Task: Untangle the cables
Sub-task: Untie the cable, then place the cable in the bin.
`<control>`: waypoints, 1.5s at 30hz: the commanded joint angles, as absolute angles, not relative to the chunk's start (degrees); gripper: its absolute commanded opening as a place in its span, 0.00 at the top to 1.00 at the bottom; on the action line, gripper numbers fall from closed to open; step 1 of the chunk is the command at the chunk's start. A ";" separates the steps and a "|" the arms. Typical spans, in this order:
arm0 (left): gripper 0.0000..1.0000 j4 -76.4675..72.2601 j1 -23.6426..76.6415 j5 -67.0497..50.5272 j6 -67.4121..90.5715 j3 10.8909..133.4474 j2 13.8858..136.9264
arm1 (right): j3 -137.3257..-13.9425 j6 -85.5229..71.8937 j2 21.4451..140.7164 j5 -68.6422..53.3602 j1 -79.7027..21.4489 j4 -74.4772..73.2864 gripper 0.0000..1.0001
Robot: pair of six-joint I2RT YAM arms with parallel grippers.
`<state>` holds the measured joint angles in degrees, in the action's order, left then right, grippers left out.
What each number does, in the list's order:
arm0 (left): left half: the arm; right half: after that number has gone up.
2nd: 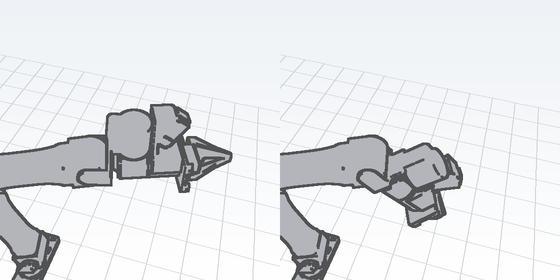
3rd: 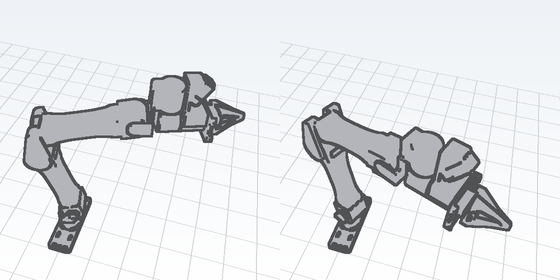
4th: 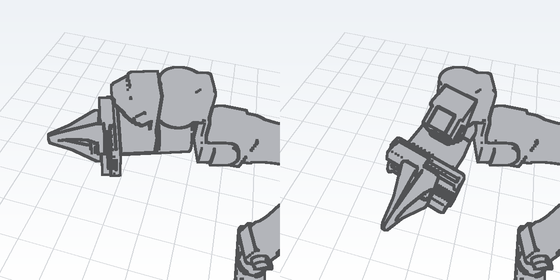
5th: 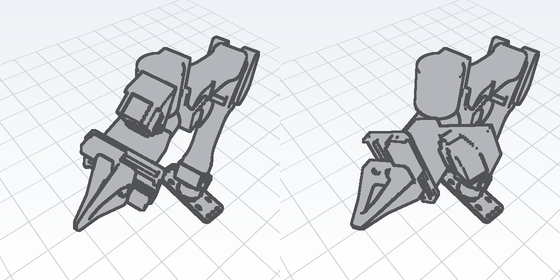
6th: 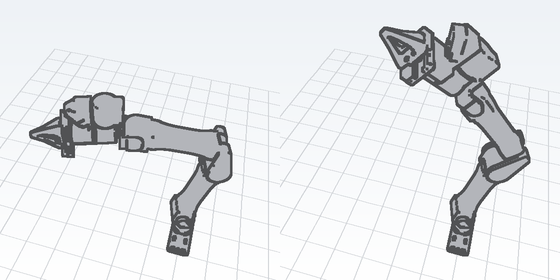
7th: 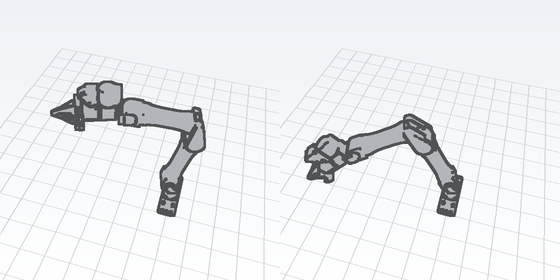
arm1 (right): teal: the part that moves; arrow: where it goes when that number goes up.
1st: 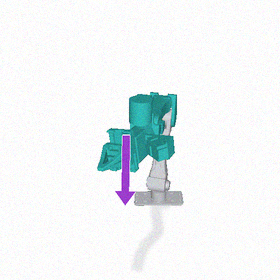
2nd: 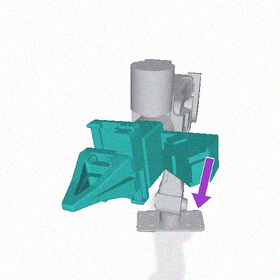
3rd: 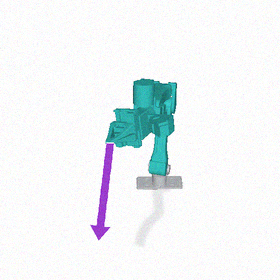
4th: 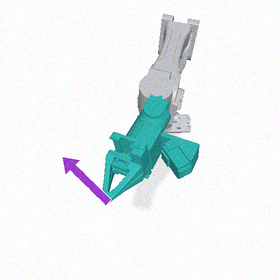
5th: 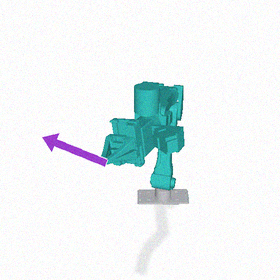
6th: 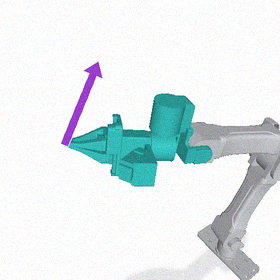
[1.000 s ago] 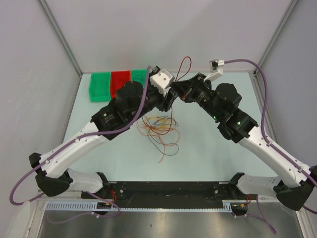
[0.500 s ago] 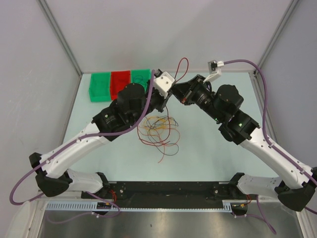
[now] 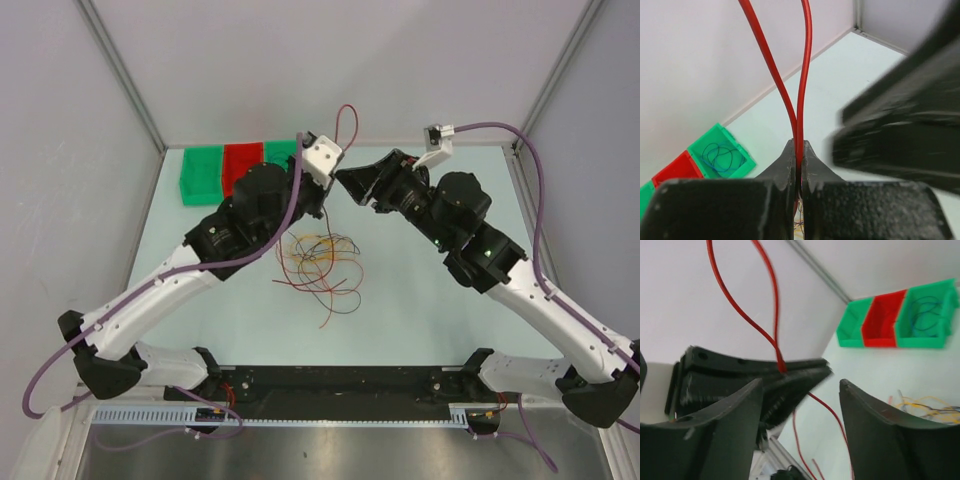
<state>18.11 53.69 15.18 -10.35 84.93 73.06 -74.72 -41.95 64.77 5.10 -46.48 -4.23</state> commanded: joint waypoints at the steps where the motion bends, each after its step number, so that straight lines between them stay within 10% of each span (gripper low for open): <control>1: 1.00 15.12 47.30 14.95 -5.98 83.76 70.06 | -75.85 -40.34 60.47 14.05 -43.51 -11.76 0.27; 15: 1.00 5.63 27.61 34.88 2.54 85.69 80.15 | -57.76 -44.12 58.10 21.00 -37.53 -19.08 0.32; 33: 1.00 0.71 14.15 44.03 4.66 109.68 108.01 | -29.89 -30.60 61.96 17.23 -37.18 13.60 0.24; 45: 1.00 -3.24 10.64 44.91 0.80 126.38 121.28 | -27.34 -30.93 70.75 -3.23 -27.69 23.90 0.26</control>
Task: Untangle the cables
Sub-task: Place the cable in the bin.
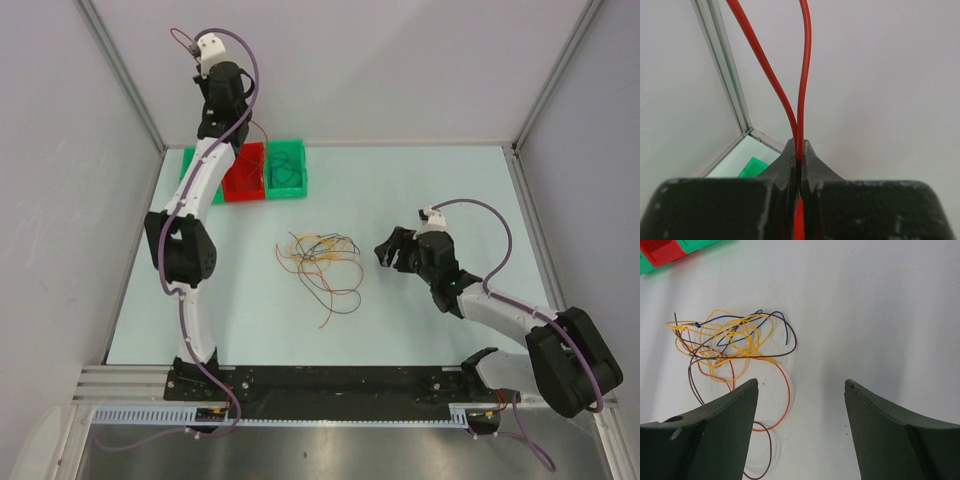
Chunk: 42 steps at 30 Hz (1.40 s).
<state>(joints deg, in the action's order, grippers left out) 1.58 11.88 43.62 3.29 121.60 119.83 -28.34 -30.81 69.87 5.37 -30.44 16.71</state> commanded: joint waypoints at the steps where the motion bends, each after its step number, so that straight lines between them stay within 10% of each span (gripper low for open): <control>1: 1.00 -4.21 10.46 45.00 0.18 127.00 121.72 | -27.07 -31.11 71.10 -4.12 -26.55 24.34 0.26; 42: 1.00 -13.28 4.83 47.47 -4.76 124.37 128.85 | -26.46 -33.92 74.97 -12.13 -21.88 28.83 0.26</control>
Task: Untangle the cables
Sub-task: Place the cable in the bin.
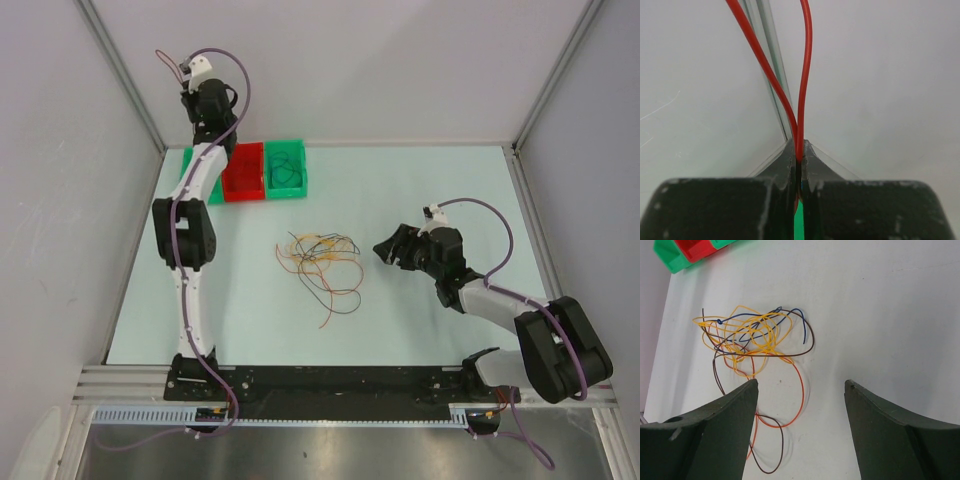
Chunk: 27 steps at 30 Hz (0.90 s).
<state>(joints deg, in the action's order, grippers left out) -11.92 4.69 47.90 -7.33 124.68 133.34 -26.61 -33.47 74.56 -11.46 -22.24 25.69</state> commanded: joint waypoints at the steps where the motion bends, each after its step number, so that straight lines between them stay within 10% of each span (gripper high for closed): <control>1: 0.99 -13.01 4.83 47.29 -4.22 124.19 128.93 | -26.46 -33.84 74.97 -12.04 -21.80 28.83 0.26; 27: 1.00 -21.71 11.51 53.44 -5.36 120.58 134.73 | -26.28 -34.01 75.06 -13.27 -21.27 29.35 0.26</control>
